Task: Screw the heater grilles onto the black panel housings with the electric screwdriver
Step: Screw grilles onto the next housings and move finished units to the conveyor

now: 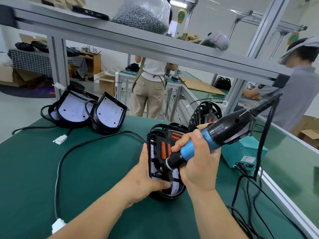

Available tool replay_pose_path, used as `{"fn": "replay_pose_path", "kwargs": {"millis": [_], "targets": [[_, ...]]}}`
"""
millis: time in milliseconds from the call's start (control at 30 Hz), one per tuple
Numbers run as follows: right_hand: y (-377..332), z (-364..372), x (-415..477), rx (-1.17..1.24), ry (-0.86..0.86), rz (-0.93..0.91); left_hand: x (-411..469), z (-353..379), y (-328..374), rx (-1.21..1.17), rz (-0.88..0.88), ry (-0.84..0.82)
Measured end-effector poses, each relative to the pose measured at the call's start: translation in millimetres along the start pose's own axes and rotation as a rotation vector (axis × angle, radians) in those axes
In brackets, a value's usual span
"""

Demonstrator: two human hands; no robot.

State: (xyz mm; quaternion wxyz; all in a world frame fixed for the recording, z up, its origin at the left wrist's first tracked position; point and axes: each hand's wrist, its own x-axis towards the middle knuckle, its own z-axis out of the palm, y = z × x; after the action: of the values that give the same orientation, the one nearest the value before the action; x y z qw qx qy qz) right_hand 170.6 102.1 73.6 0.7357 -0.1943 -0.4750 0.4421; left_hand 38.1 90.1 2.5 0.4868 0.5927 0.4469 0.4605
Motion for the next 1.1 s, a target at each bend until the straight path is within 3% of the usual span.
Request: {"fn": "replay_pose_path", "kwargs": {"millis": [267, 700, 1100], "targets": [[-2.8, -3.2, -3.3, 0.037, 0.043, -0.018, -1.9, 0.9, 2.5, 0.001, 0.018, -0.008], [-19.7, -51.5, 15.2, 0.134, 0.332, 0.019, -2.9, -16.1, 3.3, 0.054, 0.052, -0.068], [-2.9, -49.8, 8.9, 0.003, 0.316, 0.038, -7.7, -11.9, 12.2, 0.145, 0.036, -0.072]]}}
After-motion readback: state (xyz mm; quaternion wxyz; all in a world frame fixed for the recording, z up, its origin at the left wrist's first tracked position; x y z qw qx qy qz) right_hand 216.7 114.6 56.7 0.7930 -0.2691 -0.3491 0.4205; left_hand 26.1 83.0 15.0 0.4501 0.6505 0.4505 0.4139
